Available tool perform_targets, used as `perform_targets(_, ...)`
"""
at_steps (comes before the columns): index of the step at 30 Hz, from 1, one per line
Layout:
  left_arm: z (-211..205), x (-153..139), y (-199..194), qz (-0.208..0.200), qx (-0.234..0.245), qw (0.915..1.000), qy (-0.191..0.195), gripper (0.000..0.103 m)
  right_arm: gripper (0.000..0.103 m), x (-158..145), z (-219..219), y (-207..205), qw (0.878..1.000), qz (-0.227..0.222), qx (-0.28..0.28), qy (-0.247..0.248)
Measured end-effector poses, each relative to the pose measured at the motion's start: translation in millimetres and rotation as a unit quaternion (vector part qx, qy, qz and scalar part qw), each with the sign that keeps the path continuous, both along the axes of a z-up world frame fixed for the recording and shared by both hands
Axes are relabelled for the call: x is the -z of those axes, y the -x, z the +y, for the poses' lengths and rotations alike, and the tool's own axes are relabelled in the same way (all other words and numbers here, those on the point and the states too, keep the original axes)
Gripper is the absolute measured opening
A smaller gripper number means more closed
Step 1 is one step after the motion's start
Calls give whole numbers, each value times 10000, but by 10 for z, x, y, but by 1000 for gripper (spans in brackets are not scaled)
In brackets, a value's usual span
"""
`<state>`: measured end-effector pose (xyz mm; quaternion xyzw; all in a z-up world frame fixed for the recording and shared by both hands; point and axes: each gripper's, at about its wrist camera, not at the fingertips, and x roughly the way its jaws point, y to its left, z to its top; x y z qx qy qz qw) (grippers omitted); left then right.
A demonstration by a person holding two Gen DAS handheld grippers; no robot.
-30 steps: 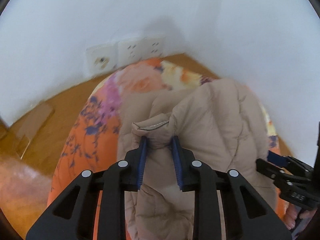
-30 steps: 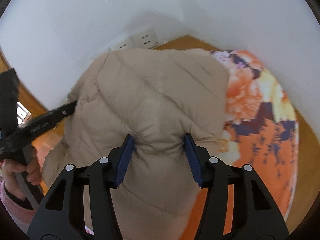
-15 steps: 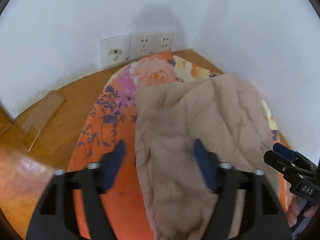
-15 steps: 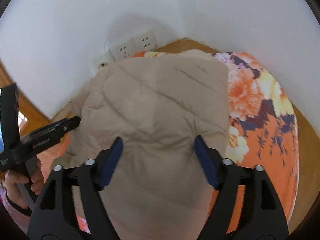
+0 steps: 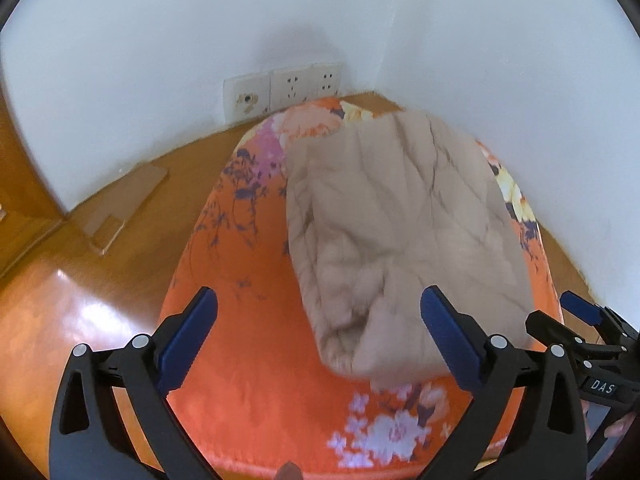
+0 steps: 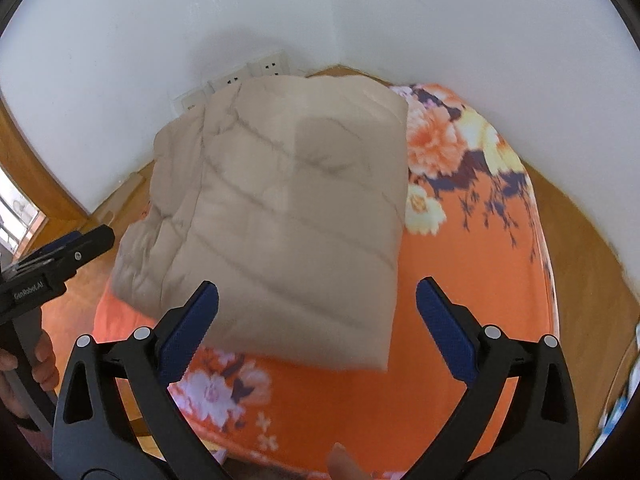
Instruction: Fold large clothes
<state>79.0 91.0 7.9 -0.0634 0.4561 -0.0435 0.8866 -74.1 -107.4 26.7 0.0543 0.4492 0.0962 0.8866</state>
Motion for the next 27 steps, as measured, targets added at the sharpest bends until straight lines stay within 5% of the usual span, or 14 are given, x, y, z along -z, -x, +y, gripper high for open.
perform_targets(13, -318, 256, 357, 577, 482, 9964, -387, 97, 98, 392, 30, 419, 9964, 722, 448, 4)
perform_targets(27, -274, 432, 377, 818, 300, 9955, -379, 97, 98, 370, -15, 509, 9952, 735, 616, 185)
